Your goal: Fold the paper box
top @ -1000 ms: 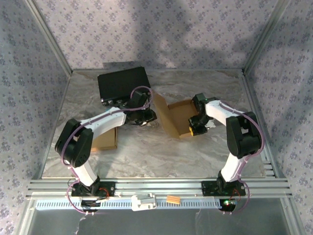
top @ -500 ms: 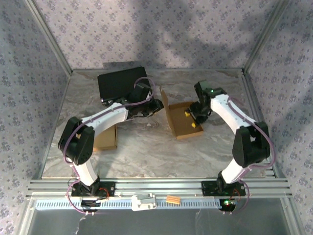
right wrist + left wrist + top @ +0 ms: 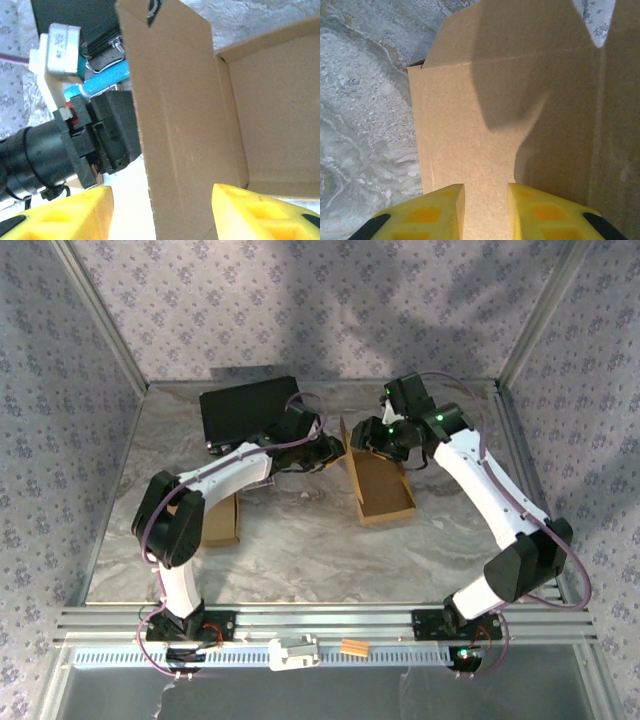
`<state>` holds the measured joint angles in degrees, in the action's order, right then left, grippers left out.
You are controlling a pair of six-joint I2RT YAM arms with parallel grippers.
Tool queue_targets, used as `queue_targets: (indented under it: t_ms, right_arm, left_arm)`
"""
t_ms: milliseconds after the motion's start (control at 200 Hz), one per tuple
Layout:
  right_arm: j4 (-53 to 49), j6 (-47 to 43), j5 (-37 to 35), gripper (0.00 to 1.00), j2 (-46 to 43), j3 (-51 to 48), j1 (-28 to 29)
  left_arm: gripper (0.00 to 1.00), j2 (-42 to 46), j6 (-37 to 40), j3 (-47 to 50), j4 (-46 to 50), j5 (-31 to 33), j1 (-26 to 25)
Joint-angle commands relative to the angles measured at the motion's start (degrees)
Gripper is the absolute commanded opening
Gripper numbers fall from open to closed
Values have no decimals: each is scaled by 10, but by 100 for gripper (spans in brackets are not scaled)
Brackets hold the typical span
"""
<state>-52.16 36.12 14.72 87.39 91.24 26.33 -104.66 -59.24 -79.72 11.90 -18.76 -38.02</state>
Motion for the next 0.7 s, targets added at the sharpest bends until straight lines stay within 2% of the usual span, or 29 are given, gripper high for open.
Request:
queue_targets:
  t_ms: [0,135,410,455,525,615,695]
  right_arm:
    - [-17,-52,38,53,26,27,2]
    - [-34,-65,46,51,61,55,4]
    - [-85,-72,31,40,115,85,4]
    - [-80,-69,29,35,116,83,5]
    - [-78,-53,19,22,120,87,4]
    - [-71,-27,0,9,120,93,1]
    - [-51,20,-13,4,113,90,-1]
  left_arm:
    - [28,-12,2,-28,1,-13,-5]
    - [28,-18,5,-37,7,-15,-6]
    - [28,-19,11,-40,16,-15,-6]
    - [28,-19,14,-42,18,-14,-6]
    - [29,-15,19,-44,26,-10,-6]
    - [30,2,40,-52,53,14,-5]
    - [32,31,71,-61,93,60,-5]
